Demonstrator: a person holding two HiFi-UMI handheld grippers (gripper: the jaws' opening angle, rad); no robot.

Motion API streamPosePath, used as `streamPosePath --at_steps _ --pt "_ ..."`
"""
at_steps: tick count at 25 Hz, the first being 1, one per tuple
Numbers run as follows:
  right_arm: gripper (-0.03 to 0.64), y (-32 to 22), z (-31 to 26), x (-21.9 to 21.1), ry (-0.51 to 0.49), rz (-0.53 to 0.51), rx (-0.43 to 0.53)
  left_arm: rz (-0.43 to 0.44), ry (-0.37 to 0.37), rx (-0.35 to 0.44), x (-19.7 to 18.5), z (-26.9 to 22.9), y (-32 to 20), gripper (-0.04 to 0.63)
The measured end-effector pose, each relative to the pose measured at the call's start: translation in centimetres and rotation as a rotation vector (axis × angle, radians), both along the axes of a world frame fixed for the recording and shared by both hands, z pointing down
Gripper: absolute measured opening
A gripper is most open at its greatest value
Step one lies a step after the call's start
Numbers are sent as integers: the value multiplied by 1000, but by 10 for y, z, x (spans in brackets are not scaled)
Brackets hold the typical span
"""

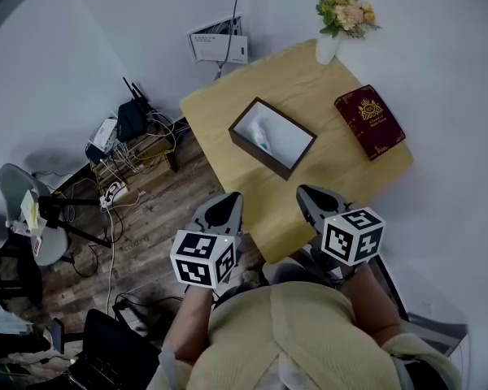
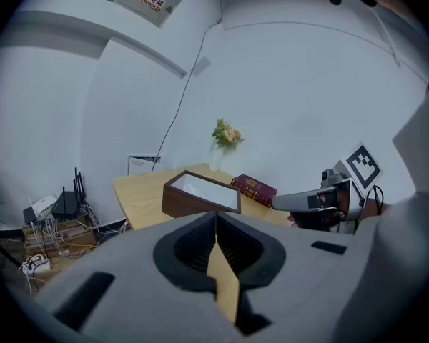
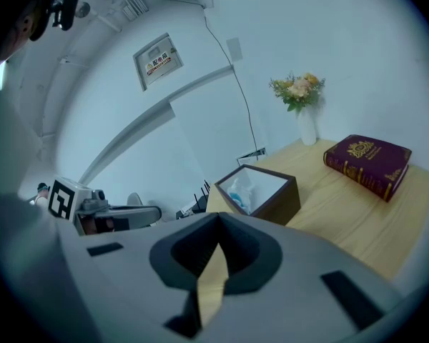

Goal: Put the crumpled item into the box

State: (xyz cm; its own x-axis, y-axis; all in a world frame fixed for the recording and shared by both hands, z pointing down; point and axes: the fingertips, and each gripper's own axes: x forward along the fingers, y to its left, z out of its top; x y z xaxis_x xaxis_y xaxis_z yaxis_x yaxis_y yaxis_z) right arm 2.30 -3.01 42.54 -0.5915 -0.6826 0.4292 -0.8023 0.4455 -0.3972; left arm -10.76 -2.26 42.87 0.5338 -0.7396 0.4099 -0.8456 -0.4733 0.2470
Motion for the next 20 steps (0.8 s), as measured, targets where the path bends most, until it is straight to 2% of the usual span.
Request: streamPosePath --at_steps 7,20 --pt "29 9 4 2 38 -4 0 -7 2 0 -2 0 9 26" --pt "29 13 5 3 45 -9 -7 -18 2 1 -4 -2 12 26"
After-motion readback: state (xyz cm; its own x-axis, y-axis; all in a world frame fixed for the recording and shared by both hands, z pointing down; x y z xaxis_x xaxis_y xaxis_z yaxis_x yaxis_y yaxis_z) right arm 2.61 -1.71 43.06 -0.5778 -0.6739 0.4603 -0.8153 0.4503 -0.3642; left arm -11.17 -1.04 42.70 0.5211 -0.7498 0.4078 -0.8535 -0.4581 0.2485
